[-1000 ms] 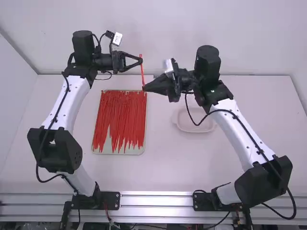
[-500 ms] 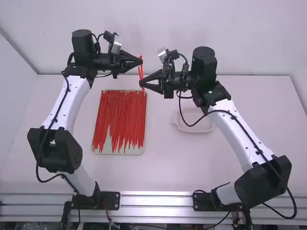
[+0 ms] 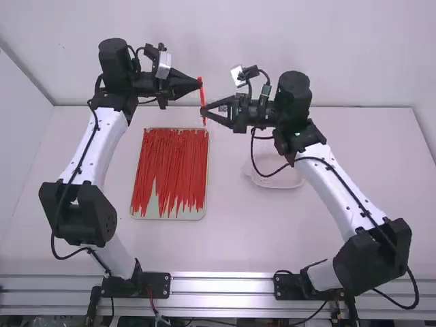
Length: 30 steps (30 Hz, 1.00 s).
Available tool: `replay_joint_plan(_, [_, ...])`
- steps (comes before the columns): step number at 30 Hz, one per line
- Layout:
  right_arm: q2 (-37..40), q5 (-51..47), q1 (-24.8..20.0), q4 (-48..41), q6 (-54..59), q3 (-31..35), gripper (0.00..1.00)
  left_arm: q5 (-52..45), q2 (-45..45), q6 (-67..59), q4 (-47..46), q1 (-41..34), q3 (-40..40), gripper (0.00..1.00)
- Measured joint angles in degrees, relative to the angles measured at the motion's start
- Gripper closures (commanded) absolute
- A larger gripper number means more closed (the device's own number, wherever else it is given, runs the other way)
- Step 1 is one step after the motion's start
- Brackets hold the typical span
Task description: Fasten the cable tie
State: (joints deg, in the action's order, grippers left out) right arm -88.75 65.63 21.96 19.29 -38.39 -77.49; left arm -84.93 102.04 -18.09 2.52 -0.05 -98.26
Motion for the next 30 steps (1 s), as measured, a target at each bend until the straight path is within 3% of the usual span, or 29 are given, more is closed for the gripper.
replay_joint_plan(12, [0.0,0.0,0.0,10.1,-16.0,6.0,1.00,-0.2,0.0,-3.1,0.8,-0.9,0.0,0.98])
replay_joint_plan(30, [0.0,-0.9,0.0,10.1,-22.9,6.0,1.00,-3.1,0.0,-8.9,0.8,-1.4,0.0,0.99])
